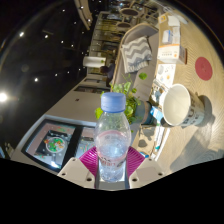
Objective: Pour water
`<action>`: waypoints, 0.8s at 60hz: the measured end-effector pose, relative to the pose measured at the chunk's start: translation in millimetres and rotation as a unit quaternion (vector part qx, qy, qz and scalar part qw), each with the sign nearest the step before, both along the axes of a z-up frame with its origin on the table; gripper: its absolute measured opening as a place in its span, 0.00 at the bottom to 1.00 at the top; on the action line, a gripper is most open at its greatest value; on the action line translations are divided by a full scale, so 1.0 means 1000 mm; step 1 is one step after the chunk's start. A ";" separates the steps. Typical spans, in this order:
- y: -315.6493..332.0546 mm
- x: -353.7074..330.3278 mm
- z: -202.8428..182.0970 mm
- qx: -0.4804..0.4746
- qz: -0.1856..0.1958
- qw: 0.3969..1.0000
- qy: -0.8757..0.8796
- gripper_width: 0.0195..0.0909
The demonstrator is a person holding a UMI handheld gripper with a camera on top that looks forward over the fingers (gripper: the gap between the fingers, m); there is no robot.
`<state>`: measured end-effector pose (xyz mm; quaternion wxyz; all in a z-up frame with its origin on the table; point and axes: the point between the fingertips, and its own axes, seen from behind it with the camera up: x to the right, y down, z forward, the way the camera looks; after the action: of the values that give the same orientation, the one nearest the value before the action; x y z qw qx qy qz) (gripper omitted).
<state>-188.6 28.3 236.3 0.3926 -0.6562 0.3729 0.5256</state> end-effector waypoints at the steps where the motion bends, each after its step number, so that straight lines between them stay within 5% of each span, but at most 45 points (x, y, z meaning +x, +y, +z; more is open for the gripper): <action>1: 0.003 0.000 -0.006 -0.010 0.000 1.000 0.020 0.19; 17: 0.025 0.006 -0.042 -0.078 -0.027 0.964 0.252 0.19; 31: 0.028 0.013 -0.041 -0.093 -0.021 0.959 0.267 0.19; 48: 0.022 0.046 0.050 0.031 0.017 0.999 0.005 0.19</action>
<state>-142.7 50.8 286.7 0.4015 -0.6478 0.3470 0.5466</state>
